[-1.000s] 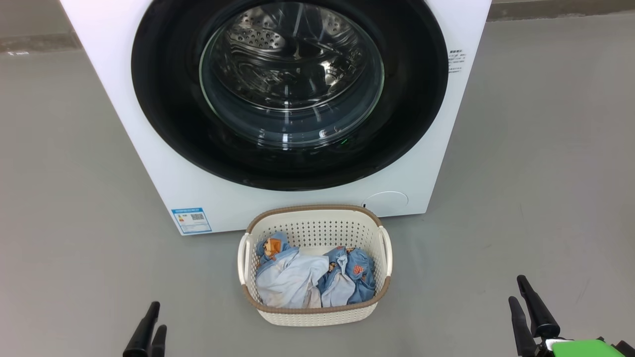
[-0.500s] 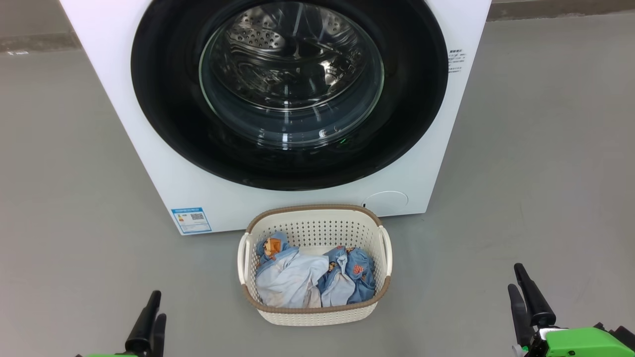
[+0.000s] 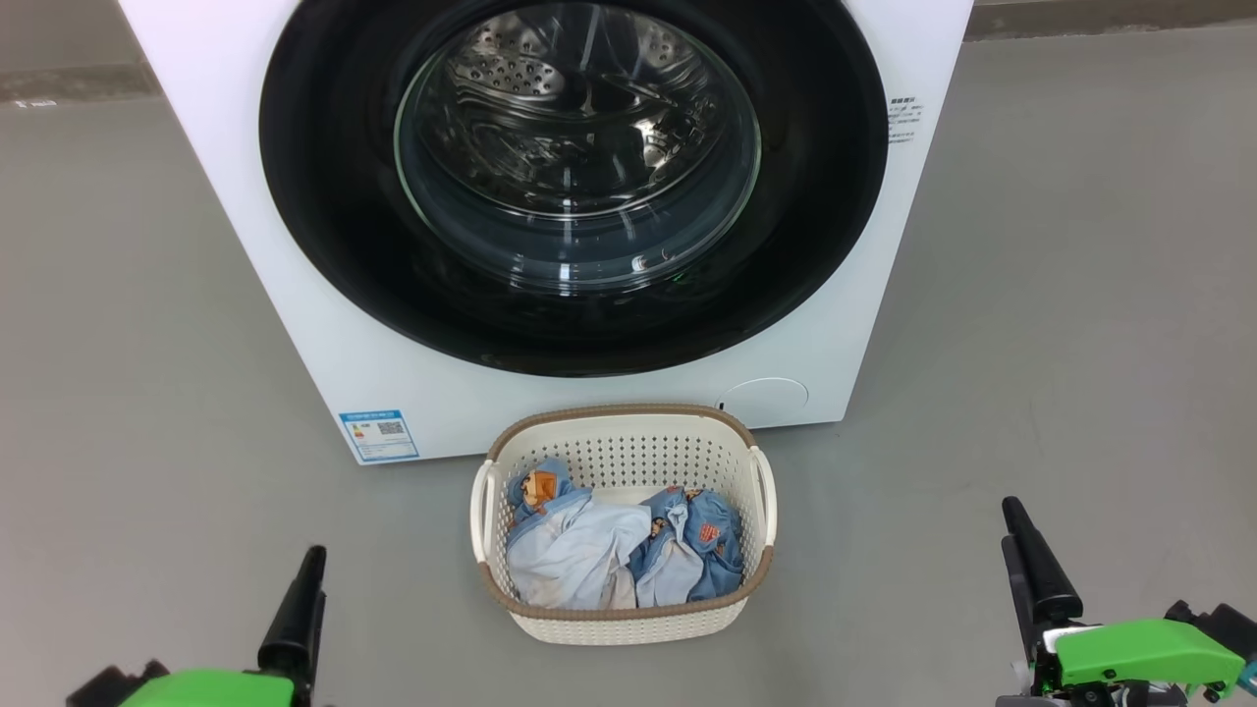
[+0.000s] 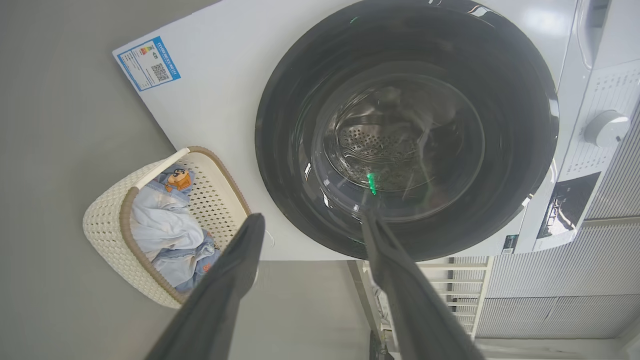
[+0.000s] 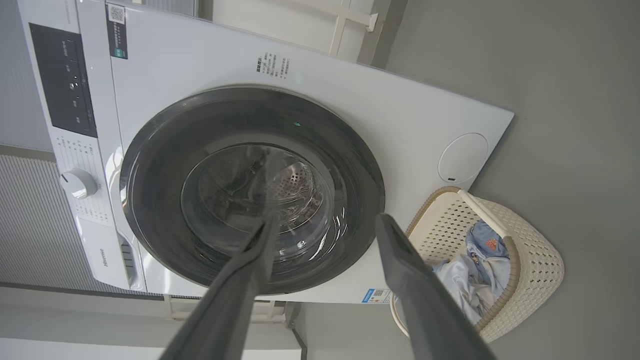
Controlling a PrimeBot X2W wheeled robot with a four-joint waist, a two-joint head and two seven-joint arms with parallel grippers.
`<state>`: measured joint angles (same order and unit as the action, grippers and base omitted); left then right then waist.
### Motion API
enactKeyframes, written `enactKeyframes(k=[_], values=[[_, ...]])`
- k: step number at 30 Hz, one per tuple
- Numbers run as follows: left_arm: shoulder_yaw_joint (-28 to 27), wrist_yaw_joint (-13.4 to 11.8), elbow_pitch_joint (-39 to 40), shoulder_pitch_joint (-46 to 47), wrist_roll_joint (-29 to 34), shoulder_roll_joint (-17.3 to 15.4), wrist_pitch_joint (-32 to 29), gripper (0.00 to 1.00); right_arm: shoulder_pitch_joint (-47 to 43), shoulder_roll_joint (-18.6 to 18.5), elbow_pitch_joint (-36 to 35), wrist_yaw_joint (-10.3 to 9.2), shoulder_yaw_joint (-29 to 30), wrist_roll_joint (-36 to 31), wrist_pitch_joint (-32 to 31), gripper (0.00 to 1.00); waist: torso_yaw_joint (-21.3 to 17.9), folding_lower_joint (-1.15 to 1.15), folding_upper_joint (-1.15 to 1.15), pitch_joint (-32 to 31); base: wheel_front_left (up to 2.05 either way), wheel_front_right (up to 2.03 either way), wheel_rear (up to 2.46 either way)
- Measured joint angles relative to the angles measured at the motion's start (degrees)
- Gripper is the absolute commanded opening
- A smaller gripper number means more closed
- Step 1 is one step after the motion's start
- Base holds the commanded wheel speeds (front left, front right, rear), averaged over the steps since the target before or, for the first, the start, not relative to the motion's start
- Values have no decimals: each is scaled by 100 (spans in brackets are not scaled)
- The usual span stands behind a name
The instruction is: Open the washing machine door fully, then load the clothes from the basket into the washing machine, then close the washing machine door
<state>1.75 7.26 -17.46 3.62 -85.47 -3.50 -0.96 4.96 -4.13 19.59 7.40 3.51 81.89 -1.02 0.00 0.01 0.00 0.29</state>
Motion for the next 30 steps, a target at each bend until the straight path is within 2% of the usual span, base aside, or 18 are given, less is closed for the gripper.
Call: enactKeyframes(k=[30], values=[[755, 1, 74, 269, 2041, -428, 503, 100, 502, -367, 391, 0, -654, -2123, 416, 100, 35, 0, 0, -9, 0, 0, 0]])
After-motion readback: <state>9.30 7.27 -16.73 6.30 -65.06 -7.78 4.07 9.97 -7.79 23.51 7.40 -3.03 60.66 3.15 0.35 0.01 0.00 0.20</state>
